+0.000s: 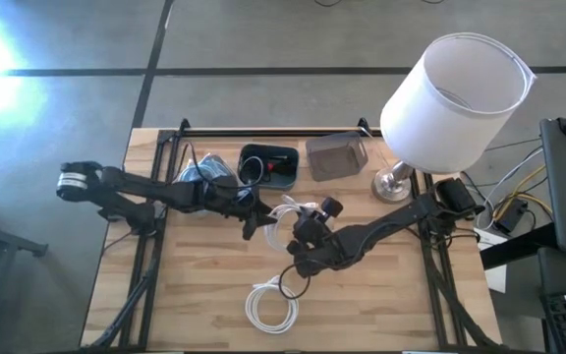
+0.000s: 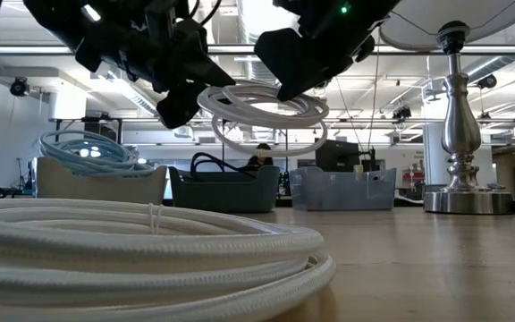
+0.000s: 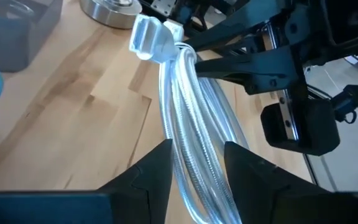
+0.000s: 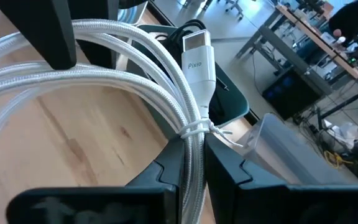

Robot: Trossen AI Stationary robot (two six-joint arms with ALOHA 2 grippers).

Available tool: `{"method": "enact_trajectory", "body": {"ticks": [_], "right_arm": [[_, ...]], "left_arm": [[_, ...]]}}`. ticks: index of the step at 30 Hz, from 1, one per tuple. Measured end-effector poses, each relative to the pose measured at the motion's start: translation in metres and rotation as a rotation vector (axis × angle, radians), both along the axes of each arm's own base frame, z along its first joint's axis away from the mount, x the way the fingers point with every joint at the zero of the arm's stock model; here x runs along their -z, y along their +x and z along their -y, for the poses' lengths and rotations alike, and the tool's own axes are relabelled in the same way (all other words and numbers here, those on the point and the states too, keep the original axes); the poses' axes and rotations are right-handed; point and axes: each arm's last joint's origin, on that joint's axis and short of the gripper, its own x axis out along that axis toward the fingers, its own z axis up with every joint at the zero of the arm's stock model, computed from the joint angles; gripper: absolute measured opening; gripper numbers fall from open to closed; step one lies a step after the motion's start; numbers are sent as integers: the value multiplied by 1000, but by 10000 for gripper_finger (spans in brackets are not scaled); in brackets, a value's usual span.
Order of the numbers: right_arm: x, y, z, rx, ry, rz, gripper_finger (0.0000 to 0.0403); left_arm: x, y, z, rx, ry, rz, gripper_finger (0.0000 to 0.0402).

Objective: Pick & Place USB Port
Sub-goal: Put the top white HDMI cable into the black bin

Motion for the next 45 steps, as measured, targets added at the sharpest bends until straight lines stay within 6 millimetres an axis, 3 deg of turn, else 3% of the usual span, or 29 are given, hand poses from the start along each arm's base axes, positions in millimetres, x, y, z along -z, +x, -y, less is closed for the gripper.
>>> {"method": "enact_trajectory", "body": {"ticks": [3, 9, 15, 20, 32, 40, 45], "right_arm": [[0, 0, 0, -6, -6, -12, 40], [0, 0, -1, -33, -5, -46, 72], [-1, 0, -5, -71, 44, -66, 109], [-23, -8, -16, -102, 49, -79, 129], [-84, -66, -37, -112, 175, 54, 145], [-89, -106, -52, -82, 261, 46, 133], [-86, -136, -58, 34, 287, 66, 121]], "left_arm": [[-1, 1, 0, 2, 3, 4, 126], [-4, -1, -1, -1, 41, 15, 38], [-3, -1, 0, 4, 52, 12, 37], [-8, 2, -1, -24, 78, 32, 41], [-31, 18, -4, -57, 172, 102, 39], [-35, 61, -10, -50, 217, 95, 39], [-48, 96, -32, -4, 202, 129, 40]]}}
